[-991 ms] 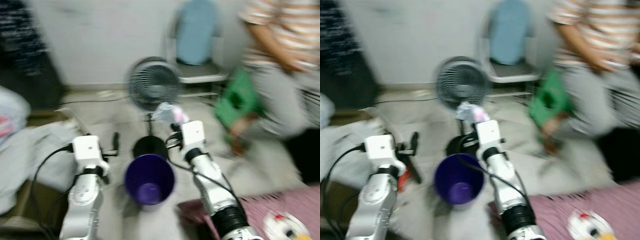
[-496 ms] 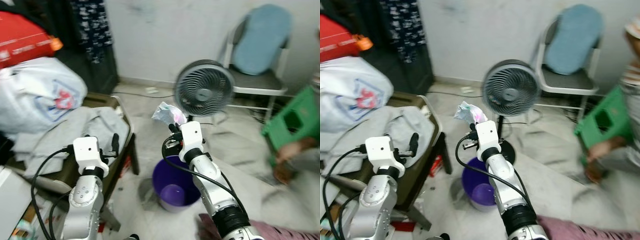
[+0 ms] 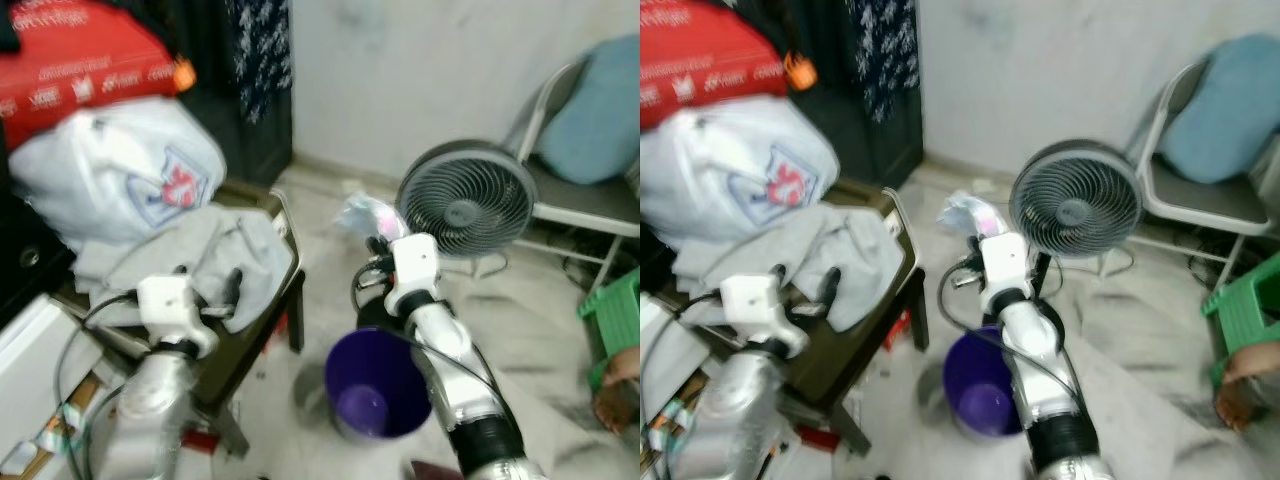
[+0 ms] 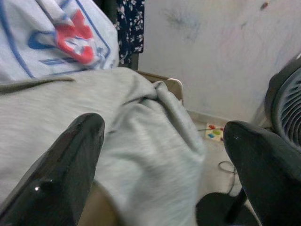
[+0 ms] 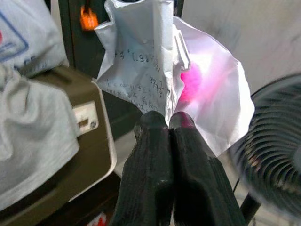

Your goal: Clean up the room

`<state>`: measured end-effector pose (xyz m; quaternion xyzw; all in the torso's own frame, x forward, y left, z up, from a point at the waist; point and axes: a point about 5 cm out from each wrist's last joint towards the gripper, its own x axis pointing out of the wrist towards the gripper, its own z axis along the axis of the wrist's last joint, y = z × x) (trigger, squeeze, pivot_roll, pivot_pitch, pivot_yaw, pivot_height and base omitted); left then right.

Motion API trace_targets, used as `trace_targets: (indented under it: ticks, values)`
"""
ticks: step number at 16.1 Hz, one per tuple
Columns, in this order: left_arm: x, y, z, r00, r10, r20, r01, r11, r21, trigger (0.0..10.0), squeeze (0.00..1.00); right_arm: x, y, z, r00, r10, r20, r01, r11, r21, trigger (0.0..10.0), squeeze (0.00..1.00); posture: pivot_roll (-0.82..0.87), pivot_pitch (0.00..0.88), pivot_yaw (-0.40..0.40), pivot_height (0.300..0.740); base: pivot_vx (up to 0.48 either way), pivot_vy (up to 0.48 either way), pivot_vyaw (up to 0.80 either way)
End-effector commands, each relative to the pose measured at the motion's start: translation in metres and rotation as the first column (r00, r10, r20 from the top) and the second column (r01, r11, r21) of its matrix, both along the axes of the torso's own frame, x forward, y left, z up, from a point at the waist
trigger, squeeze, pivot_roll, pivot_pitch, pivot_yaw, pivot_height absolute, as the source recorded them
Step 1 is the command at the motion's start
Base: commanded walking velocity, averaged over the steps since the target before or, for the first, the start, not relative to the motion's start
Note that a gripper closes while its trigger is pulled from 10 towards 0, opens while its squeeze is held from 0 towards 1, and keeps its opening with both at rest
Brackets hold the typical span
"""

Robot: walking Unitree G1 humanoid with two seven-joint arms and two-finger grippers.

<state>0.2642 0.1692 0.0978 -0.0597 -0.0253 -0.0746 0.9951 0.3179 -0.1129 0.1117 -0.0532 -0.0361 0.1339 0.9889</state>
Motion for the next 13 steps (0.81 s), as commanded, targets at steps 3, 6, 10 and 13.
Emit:
trace_targets:
  ticks: [3,6,10,13]
  values:
    - [-0.003,-0.011,0.0,0.992,-0.122,0.031,0.122,0.992,-0.008,10.0,0.0,-0.005,-0.035,-0.007,0.991,-0.129,-0.022,0.129,0.992,-0.001,10.0,0.0,0.03,0.0,-0.033,0.74,0.0,0.0,0.0]
    - [-0.005,-0.006,0.003,0.987,-0.157,0.043,0.156,0.987,0.022,10.0,0.0,-0.017,-0.053,-0.01,0.97,-0.238,-0.048,0.238,0.971,-0.006,10.0,0.0,0.03,0.0,-0.038,0.74,0.0,0.0,0.0]
    - [-0.005,-0.009,0.008,0.984,-0.162,0.072,0.161,0.987,0.026,10.0,0.0,-0.006,-0.05,-0.013,0.953,-0.28,-0.117,0.283,0.959,0.01,10.0,0.0,0.05,0.0,-0.052,0.74,0.0,0.0,-0.55]
    - [-0.015,-0.013,0.008,0.978,-0.193,0.072,0.192,0.981,0.023,10.0,0.0,-0.007,-0.043,-0.011,0.96,-0.257,-0.114,0.26,0.966,0.013,10.0,0.0,0.06,0.0,-0.053,0.74,0.0,0.0,-0.8]
